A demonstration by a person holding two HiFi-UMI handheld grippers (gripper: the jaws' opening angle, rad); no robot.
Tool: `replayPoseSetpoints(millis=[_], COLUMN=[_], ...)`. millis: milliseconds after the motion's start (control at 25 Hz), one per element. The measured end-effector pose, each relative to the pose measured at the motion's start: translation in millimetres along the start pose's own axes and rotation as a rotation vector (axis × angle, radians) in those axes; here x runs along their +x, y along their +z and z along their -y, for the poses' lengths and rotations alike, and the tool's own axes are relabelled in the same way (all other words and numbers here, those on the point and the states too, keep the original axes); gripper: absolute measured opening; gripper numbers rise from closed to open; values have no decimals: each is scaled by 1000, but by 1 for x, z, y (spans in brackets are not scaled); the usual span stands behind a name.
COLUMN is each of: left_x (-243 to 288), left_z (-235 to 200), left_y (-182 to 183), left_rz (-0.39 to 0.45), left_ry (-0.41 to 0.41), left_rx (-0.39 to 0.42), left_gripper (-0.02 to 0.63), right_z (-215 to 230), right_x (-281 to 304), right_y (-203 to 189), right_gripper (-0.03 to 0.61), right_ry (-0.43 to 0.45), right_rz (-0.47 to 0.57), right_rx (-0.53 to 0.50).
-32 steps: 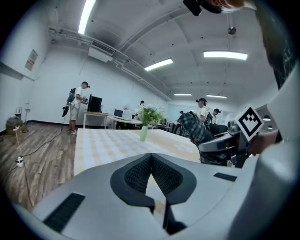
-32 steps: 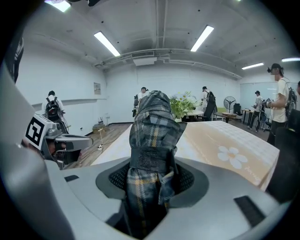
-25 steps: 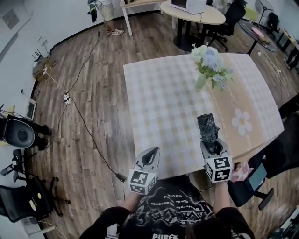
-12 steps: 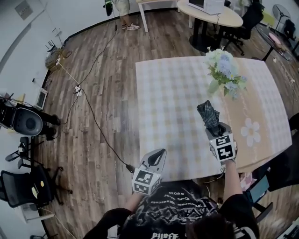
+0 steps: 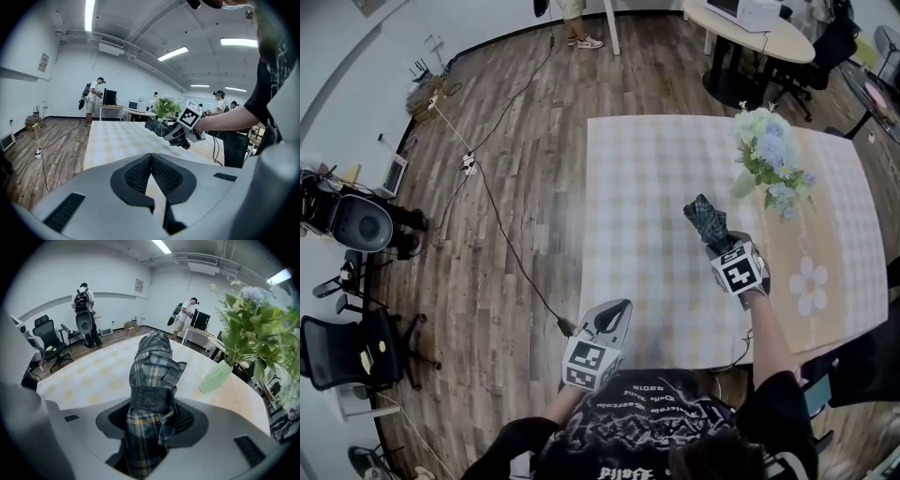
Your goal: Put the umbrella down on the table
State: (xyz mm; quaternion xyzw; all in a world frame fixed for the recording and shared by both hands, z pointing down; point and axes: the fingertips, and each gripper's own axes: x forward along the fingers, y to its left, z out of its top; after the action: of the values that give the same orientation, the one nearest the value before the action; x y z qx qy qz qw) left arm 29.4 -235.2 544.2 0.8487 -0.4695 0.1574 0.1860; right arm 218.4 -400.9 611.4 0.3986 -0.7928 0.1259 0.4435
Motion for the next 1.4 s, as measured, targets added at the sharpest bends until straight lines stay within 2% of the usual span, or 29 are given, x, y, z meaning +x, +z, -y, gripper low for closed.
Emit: replayPoseSetpoints(millis=[160,400,680,880,1040,1200,1320,1400], left_x=[-5,4,14,12,3,-4,-6,-9], left_z=[-18,-21,-17,-28,-31,-33,-32,-28], left_y=[-5,-5,-5,-9,-4,-1,-1,1], left_rz=[-38,-46,-55,-59,-46,-33,-22,-14], left_ry=[0,4,42,46,39,51,40,21], left_rx=[65,27,-3,-9,-12,-18,-23,-24], left_gripper=[20,20,20,20,20,20,20,20], right_z=[-19,-19,-6,-13,-20,-25,-18,-20], right_x=[35,66,84,95,92,80,60,44], right_y=[26,38,21,29,32,38,52,61], right_gripper=[210,210,216,230,243,354,377,379], right_ry=[31,69,115,159,154,169,121,121], right_rz=[-53,-117,-190,-176,-177,-112,-33,20], right_rx=[-69,-136,-148,-101,-114,-61,-39,-12])
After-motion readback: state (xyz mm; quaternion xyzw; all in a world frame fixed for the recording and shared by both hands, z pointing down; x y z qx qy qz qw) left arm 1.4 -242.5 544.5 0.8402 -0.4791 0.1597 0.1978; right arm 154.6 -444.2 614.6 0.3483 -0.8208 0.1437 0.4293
